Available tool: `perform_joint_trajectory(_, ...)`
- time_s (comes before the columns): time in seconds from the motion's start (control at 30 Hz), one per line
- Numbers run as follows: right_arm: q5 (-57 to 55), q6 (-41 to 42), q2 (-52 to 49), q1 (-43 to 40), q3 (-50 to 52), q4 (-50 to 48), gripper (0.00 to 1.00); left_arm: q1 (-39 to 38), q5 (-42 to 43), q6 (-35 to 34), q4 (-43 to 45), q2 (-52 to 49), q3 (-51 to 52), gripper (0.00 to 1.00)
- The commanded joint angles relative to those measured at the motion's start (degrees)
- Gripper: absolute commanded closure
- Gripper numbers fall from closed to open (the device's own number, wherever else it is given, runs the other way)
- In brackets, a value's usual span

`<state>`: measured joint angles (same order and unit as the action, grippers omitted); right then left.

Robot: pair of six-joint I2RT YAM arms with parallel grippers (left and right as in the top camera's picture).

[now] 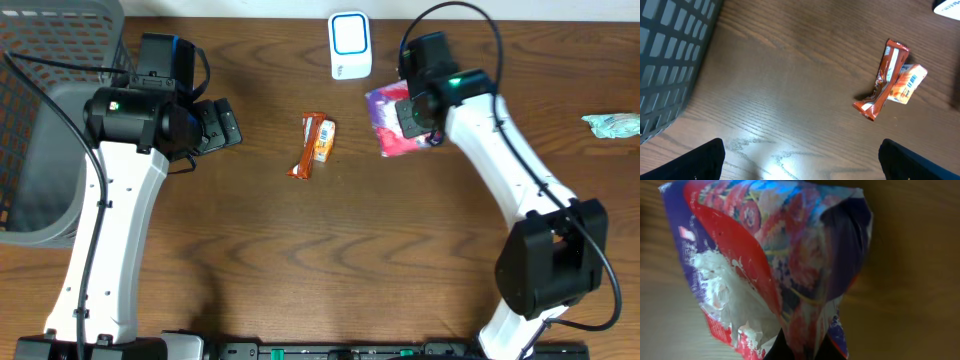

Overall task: Scan the item barcode
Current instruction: 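Bring the purple-red bag up to the white scanner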

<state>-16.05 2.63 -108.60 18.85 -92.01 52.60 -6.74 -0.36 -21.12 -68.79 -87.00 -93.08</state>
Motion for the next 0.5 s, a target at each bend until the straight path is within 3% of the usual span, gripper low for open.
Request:
perform_joint_trajectory(0.0, -25.9, 8.3, 1.4, 4.0, -1.2, 2.4, 0.99, 0.2, -0.5, 0.3, -0.2, 0.5, 0.0, 0.02)
perform_joint_trajectory(0.37, -26.0, 10.6, -5.8, 6.7, 0.4, 5.7, 0.99, 0.2, -0.5, 0.3, -0.2, 0.5, 0.0, 0.02)
perform_joint_trajectory(0.47, -25.9, 11.6, -8.3, 8.3, 0.4, 6.6, 0.93, 0.2, -0.5, 0.3, -0.2, 0.5, 0.0, 0.02)
